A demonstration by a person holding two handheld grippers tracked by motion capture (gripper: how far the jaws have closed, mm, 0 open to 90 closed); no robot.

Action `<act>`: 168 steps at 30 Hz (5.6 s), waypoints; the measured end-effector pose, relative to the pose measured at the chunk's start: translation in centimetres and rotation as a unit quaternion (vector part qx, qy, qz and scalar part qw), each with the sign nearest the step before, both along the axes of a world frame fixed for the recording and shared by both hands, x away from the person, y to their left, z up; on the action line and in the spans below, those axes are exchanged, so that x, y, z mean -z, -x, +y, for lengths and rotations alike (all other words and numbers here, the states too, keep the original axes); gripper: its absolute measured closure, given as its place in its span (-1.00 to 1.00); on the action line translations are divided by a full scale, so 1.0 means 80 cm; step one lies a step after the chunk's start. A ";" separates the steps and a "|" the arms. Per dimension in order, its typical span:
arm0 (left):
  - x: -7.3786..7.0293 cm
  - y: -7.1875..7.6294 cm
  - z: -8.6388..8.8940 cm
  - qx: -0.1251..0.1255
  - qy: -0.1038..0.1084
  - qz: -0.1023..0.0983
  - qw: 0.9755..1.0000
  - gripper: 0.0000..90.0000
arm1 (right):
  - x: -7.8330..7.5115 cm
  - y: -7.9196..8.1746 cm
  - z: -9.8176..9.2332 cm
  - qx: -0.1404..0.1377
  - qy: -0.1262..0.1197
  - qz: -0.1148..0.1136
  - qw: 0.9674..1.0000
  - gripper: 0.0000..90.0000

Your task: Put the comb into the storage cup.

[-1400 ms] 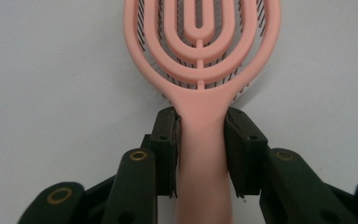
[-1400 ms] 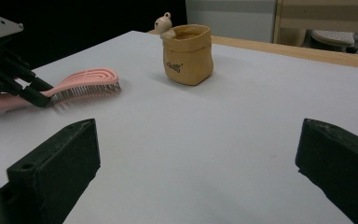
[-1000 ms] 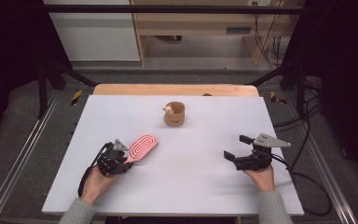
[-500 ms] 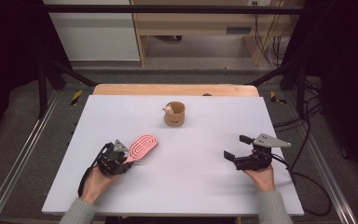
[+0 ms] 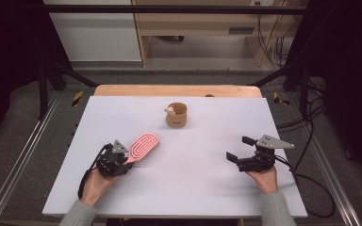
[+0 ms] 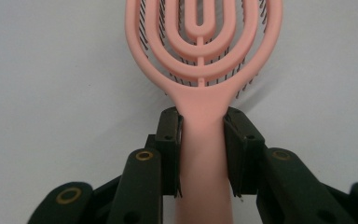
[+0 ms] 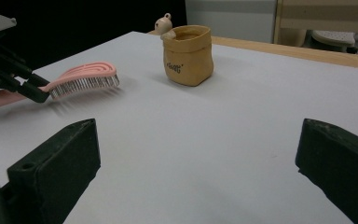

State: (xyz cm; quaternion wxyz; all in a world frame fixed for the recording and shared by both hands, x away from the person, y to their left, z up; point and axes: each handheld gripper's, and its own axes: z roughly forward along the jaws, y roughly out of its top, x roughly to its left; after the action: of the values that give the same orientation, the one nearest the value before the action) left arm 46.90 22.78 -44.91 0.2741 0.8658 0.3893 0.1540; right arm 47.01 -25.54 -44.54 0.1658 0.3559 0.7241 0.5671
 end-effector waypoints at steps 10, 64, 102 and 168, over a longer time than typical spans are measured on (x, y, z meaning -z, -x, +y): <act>-0.007 0.005 0.003 -0.007 0.021 -0.020 1.000 0.54 | 0.000 0.000 0.000 0.001 -0.004 0.002 1.000 -0.99; -0.034 0.035 -0.019 -0.022 0.069 -0.110 0.991 0.54 | -0.020 0.005 0.046 -0.023 -0.009 -0.013 1.000 -0.98; -0.031 0.037 -0.053 -0.029 0.083 -0.136 0.987 0.54 | -0.033 0.002 0.083 -0.024 -0.031 -0.007 0.999 -0.98; -0.019 0.040 -0.132 -0.009 0.135 -0.167 0.977 0.54 | -0.040 -0.017 0.146 -0.048 -0.062 0.059 0.995 -0.96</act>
State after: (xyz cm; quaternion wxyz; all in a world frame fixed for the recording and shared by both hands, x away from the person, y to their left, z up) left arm 43.67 12.25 -43.42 0.4484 0.7792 0.3633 0.2446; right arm 48.33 -13.89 -41.35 0.0733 0.3633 0.7125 0.5958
